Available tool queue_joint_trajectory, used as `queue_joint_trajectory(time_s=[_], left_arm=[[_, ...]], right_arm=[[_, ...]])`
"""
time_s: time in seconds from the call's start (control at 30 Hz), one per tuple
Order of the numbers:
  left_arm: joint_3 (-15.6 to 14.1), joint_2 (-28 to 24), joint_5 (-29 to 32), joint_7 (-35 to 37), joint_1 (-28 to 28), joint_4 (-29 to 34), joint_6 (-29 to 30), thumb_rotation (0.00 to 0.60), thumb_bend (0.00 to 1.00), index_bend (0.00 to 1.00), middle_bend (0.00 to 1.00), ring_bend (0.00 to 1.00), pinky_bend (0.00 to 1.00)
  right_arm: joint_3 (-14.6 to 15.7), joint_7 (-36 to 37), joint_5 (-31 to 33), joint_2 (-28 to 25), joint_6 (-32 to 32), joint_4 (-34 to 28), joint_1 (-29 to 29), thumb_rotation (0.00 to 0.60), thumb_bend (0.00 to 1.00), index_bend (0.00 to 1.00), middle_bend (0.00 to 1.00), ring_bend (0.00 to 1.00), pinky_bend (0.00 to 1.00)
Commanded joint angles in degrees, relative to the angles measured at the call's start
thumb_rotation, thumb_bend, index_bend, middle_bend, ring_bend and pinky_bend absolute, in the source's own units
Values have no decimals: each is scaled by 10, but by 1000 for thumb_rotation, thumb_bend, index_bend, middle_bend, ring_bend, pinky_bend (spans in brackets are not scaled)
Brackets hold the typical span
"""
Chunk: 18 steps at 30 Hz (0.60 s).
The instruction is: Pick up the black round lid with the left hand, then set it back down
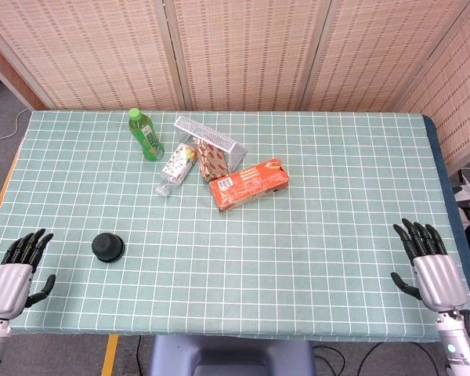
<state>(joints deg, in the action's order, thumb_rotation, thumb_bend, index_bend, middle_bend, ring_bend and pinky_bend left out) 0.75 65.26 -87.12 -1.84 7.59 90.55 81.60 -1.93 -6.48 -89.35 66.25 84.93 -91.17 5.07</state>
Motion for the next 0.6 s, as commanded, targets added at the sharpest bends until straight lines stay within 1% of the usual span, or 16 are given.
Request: queue_joint_trajectory(time_s=[0.03,0.13,0.2,0.3,0.33,0.37,0.43,0.6], left_arm=[[-3,5,-6,6,2,-4,-8,600,414,0,0,0,94],[-6,-1,-6,7,16,7,-36,600,415,0,0,0,95],[-5,-17,1,3,37,27,-75,600,415,0,0,0,97],[-6,-65,30,-15,93,83,-192,600,421,0,0,0,90],[-3,-85,48,-23,118,109,-239,600,426,0,0,0,84],[2,-96,64,-28,134,125,-266,600,429,0,0,0,81],[15,-110,97,-51,162,152,-302,600,430,0,0,0,81],[31,-113,175,-120,211,192,-349,600,414,0,0,0,69]], right_arm=[[-1,1,0,-1,4,-1,-2,600,171,0,0,0,0],[-2,4,-3,-1,13,-3,-5,600,170,0,0,0,0],[-1,3,-6,-1,16,-3,-7,600,171,0,0,0,0],[2,1,-11,0,15,-3,-6,600,171,0,0,0,0],[3,-1,-11,-1,12,-2,-5,600,171,0,0,0,0],[3,-2,-11,-1,10,-3,-5,600,171,0,0,0,0],[4,-1,-13,-2,8,-3,-4,600,171,0,0,0,0],[5,0,-14,-6,9,-3,-4,600,170,0,0,0,0]])
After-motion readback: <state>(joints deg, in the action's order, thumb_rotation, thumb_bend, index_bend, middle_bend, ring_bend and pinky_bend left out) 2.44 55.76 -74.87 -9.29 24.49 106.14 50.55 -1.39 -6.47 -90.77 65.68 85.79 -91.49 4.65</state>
